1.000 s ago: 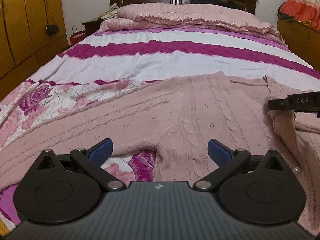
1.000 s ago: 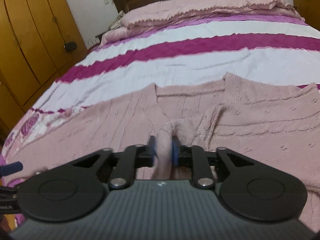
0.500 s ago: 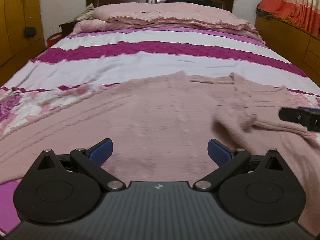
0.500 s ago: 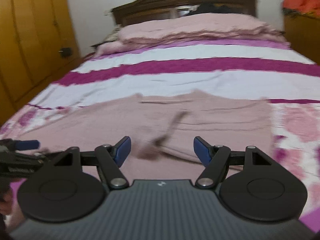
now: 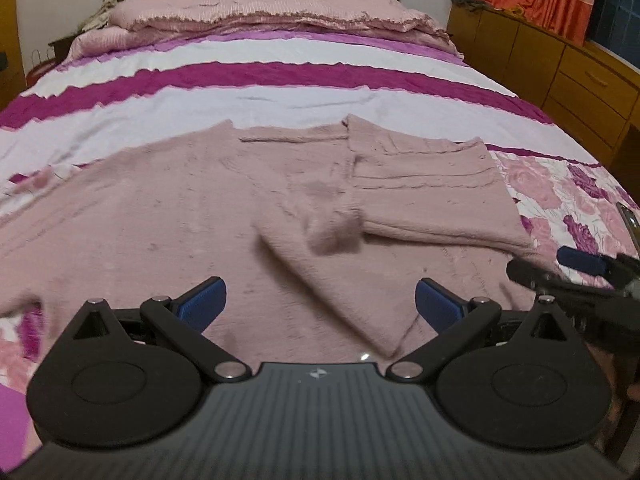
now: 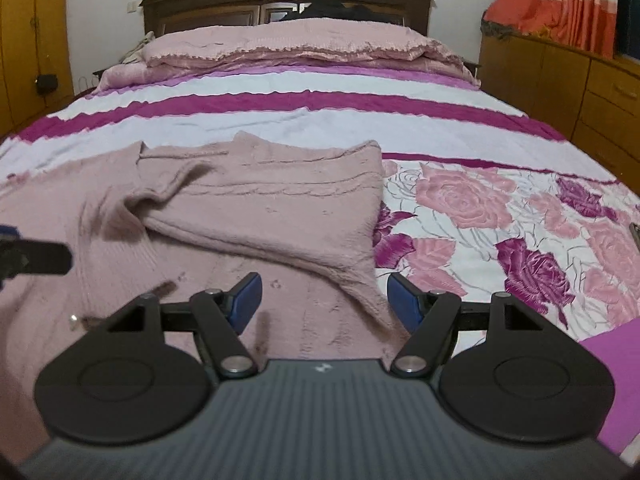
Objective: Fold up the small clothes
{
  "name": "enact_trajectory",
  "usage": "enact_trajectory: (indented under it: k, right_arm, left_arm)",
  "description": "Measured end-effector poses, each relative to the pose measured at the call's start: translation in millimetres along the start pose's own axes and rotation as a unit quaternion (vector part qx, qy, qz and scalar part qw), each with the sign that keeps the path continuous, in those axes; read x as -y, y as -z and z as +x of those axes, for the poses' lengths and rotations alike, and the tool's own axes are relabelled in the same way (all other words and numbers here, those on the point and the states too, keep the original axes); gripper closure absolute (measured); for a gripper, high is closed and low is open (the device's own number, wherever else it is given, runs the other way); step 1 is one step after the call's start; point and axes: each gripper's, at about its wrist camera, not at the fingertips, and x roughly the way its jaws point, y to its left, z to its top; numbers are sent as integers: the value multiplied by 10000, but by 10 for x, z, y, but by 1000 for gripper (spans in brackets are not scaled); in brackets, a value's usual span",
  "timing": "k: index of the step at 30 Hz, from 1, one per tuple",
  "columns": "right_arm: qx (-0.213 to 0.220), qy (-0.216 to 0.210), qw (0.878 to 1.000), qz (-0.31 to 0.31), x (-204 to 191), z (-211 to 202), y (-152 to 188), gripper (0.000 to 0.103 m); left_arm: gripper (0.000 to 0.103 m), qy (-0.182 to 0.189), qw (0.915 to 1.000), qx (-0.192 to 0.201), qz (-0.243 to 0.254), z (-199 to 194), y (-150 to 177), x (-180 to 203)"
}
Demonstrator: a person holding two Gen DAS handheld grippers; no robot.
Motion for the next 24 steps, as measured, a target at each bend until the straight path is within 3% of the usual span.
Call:
enact_trajectory:
  k: [4,8,11,12,13,16,19,24]
  right_arm:
    - [-118,-82,9998,131,60,67,65,32]
    - [-186,-138,9995,223,83,112,113,32]
    - [-243,-154,9990,339,112,148,138,29]
    - [-250,-151,9989,378,120,152,148,28]
    - [-254,-165,9987,415,131,158,157,27]
    - [-260,-219,9981,518,161,167,176,27]
    - [-275,-206,9981,507,156,170,177,26]
    - [-254,-161,9985,448,145,168,183,26]
  left_arm:
    - [0,34,9998,-126,-137,180,-42,117]
    - [3,-8,9999,-151,31,333,-63,238]
    - [37,-43,9997,-191,155,440,-49,292]
    - [56,-78,9996,-208,164,473,-42,286]
    - [70,-174,9995,-201,177,488,-39,278]
    - [90,-207,9997,-34,79,416,-77,189]
    - [92,-181,9992,267,-233,236,-169,42]
    - [92,-525,9949,737,-443,9,-355,-213]
